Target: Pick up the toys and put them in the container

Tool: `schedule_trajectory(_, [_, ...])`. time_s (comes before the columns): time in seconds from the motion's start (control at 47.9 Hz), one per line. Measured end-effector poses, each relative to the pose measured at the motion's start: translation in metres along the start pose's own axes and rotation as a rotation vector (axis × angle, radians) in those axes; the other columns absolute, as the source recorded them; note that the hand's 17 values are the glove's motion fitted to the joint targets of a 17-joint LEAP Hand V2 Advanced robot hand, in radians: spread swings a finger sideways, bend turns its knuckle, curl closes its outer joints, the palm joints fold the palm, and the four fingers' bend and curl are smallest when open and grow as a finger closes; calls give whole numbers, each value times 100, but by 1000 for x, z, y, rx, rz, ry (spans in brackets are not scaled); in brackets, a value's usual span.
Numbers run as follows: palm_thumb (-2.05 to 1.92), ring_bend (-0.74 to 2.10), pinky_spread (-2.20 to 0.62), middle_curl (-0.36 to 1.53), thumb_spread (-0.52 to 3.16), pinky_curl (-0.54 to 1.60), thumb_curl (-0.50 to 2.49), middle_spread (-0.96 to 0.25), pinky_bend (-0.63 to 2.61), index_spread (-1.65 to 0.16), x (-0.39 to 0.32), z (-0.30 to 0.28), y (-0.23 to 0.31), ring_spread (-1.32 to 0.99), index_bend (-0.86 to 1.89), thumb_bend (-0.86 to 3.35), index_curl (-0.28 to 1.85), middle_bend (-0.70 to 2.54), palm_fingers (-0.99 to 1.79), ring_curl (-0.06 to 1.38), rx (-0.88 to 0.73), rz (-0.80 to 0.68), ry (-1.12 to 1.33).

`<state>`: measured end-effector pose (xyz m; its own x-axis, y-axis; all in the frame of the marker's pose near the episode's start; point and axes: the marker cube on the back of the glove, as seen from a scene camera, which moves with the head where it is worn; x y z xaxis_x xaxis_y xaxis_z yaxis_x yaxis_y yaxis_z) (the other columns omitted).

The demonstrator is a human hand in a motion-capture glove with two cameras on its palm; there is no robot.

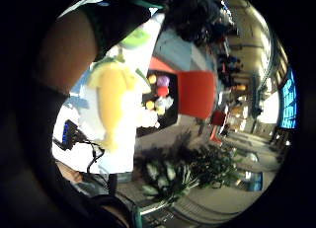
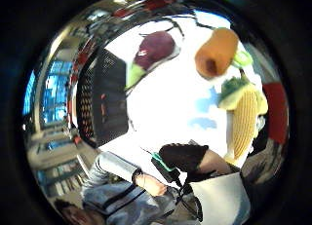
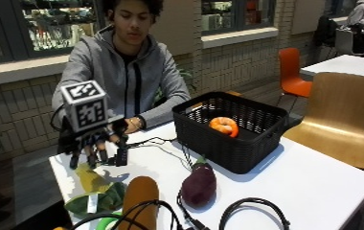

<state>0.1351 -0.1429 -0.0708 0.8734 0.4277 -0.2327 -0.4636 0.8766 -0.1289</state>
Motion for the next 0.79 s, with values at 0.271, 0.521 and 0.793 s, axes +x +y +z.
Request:
schedule_trajectory(0.271, [3,14,6,26,107,42,35,5,95,-27,37,83,-13,-6,8,-2,11,6,-34,36,-119,152,-183])
schedule_trajectory(0.521, [16,39,0,19,128,47,35,6,121,-31,36,109,-30,-6,14,8,13,7,5,39,100,238,-13])
schedule_trajectory(0.793, [57,93,-32,11,168,47,45,1,133,-29,33,101,-33,-23,32,49,23,14,71,53,193,182,64])
